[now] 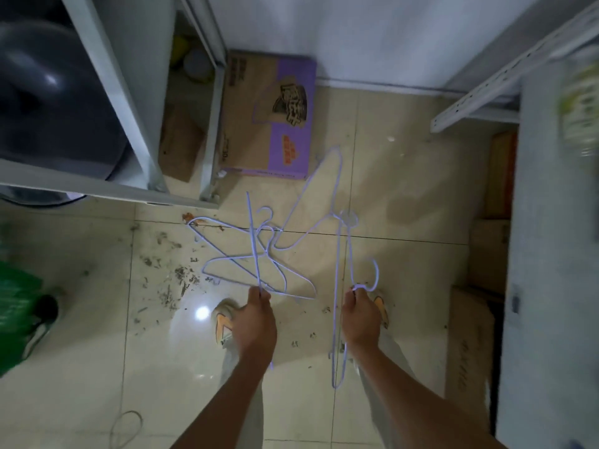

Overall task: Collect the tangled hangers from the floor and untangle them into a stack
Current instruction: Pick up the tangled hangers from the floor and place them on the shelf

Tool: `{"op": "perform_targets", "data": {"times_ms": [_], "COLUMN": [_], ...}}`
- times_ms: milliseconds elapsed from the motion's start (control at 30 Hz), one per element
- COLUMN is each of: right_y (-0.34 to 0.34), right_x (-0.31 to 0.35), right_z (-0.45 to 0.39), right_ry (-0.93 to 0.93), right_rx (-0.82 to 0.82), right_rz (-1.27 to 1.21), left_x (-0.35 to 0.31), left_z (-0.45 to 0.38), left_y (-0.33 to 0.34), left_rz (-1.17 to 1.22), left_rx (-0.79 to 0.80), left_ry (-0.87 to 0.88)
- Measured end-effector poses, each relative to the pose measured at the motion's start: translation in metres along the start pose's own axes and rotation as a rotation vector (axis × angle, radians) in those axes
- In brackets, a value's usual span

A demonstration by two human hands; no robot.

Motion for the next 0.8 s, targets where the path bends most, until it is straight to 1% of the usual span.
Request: {"op": "perform_targets", "data": {"times_ms": [67,167,233,300,367,433,467,533,600,667,800], "right_y": [-0.037,-0.101,-0.151,-0.203,-0.256,-0.311,-0.337,-0.374,-0.406,-0.448,-0.529], "right_x": [0.023,0.057,0.075,0.088,0.099,0.114,0.12,0.123,0.124,0.124,0.095], "right_z": [0.026,0.069,0.1,0.135,0.174,0.218,0.237,0.266,0.289,0.316,0.374], "right_ry": [-0.031,0.007,0.019,0.013,0.01,-0.028,-0.032,0.044,0.06,0.028,-0.046], "right_rx": [-0.049,-0.102,-0.197,-0.288,-0.388,-0.534,-0.581,-0.573,-0.549,-0.619,-0.83], "right_rz": [-0.036,-0.092,-0.157,-0.232,-0.251,-0.307,-0.336,-0.466,-0.656,-0.797,-0.945], "left_x": [-0.018,-0.045,-0.065,-0.085,-0.105,-0.124,-0.136,-0.164,-0.198,-0.24,-0.32], "left_z": [0.023,0.062,0.09,0.117,0.146,0.174,0.19,0.222,0.255,0.291,0.371], "left_y": [-0.027,-0.079,-0.119,-0.157,-0.189,-0.217,-0.228,-0.245,-0.262,-0.279,-0.297], "left_rz": [-0.002,0.036,0.08,0.138,0.23,0.348,0.375,0.386,0.404,0.409,0.437], "left_rx": [0.024,0.082,0.127,0.187,0.285,0.434,0.519,0.687,0.81,0.876,0.934], "left_ry": [0.048,0.08,0.133,0.232,0.339,0.393,0.414,0.494,0.586,0.703,0.916]}}
Point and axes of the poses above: each hand's wrist, its own z-axis away from the middle knuckle, its own y-axis out of the palm, x = y × z, the point moved 7 cm from there along -z, towards the middle knuckle, and after that the axes turned 6 degrees about -z, right-handed, at the moved point
